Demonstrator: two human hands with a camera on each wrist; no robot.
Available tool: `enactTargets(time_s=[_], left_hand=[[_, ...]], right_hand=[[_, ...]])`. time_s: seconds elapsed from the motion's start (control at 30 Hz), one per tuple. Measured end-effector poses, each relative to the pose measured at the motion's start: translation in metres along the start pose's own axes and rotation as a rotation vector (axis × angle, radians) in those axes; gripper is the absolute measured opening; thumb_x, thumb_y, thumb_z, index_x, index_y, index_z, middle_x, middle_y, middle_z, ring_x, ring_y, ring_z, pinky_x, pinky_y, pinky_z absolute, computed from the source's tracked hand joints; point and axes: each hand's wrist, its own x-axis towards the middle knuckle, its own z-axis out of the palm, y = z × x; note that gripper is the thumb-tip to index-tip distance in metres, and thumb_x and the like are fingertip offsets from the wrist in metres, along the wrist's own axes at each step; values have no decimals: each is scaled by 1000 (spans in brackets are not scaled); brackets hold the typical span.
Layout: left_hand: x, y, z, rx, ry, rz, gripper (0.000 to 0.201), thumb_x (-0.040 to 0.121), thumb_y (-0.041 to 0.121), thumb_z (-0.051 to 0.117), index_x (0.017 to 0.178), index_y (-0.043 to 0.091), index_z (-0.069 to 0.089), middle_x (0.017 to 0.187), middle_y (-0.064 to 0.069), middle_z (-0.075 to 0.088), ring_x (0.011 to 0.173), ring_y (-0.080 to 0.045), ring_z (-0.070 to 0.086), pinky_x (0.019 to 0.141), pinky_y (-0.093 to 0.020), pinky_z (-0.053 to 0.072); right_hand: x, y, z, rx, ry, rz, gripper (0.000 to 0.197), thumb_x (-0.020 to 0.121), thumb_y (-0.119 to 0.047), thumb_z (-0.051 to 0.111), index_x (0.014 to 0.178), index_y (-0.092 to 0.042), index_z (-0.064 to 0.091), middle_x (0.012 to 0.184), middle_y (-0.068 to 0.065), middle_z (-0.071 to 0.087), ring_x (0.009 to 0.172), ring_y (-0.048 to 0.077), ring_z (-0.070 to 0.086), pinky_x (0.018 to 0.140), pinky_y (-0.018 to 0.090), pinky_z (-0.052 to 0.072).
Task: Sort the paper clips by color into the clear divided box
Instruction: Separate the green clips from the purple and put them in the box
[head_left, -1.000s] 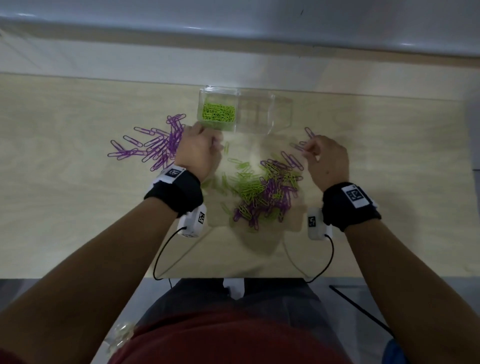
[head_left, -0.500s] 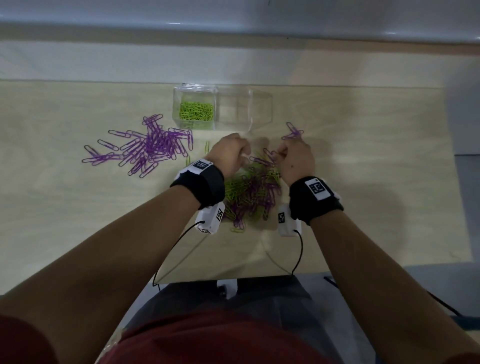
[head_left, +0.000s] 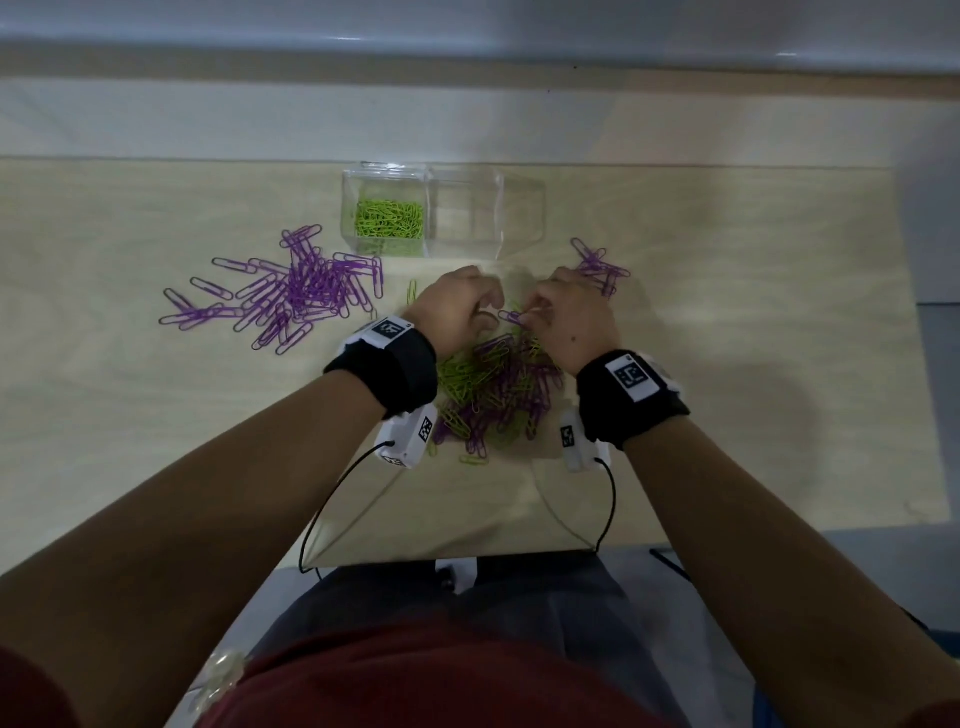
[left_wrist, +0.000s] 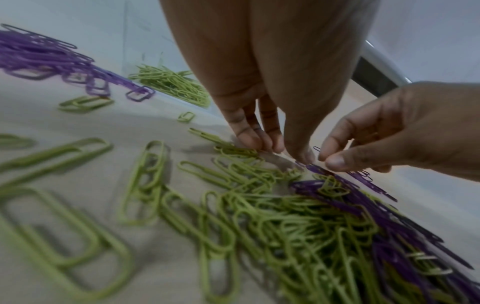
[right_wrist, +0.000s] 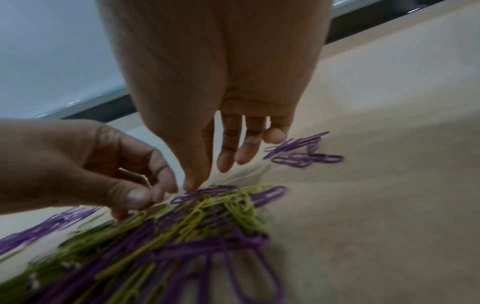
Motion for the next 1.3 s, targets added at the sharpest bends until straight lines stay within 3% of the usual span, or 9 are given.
enactTargets(time_s=[0.1,0.37,0.43,0.57,0.7,0.9,1.07,1.2,1.3], left_hand=[[5,4,4,59,6,-3,21,78,17,70,97,11,64,97,-11,55,87,-26,55,73,-27,39],[9,8,5,144,-60,-9,6,80,8,57,85,10,61,98,-11,51,96,-28,52,79,-40,49],[9,7,3,135,-71,-2,8,78,5,56,83,9,61,96,-10,51,93,-28,52,77,-38,48],[9,1,0,99,-63,-19,20,79,0,52,93,9,62,100,-12,52,90,-28,55,80,-33,46],[11,3,4,80,-29,-28,17,84,12,58,101,9,60,103,-13,53,93,-29,55,82,-34,47],[22,14,13,142,-11,-18,16,83,11,61,98,7,59,105,-14,51,96,-32,50,82,-42,47],[25,18,10,299,-81,4,9,87,6,54,95,3,55,109,-17,49,101,-33,47,83,-47,46],[31,34,3,252,-43,-68,22,90,2,47,111,0,44,109,-19,54,97,-35,54,77,-44,47],[32,53,0,339,30,-104,34,89,3,43,122,3,35,103,-16,58,88,-35,59,62,-38,42]], right_hand=[[7,-9,3,-54,-70,45,11,81,-21,68,84,-12,63,99,10,54,95,30,53,76,41,49],[8,-6,2,-5,-155,60,5,83,-14,62,86,-10,61,99,13,55,94,31,54,80,44,47],[7,0,-2,112,-114,94,5,83,-13,64,81,-9,60,90,10,60,86,28,58,76,39,49],[2,19,-17,373,50,286,11,82,-7,67,75,-12,59,76,1,63,70,11,58,61,14,42],[-1,35,-27,621,117,389,21,81,0,67,67,-14,60,70,12,67,51,6,55,55,22,44],[-3,44,-39,491,152,346,8,82,-9,70,75,-11,66,78,9,65,68,17,56,59,17,45],[2,54,-41,339,249,441,15,84,-12,65,72,-20,62,77,0,65,65,9,57,61,17,45],[4,52,-37,3,250,436,9,85,-19,56,88,-21,65,103,5,60,98,30,55,84,41,47],[9,42,-32,-189,192,306,21,88,-22,53,103,-22,67,111,8,53,105,33,46,84,42,35]])
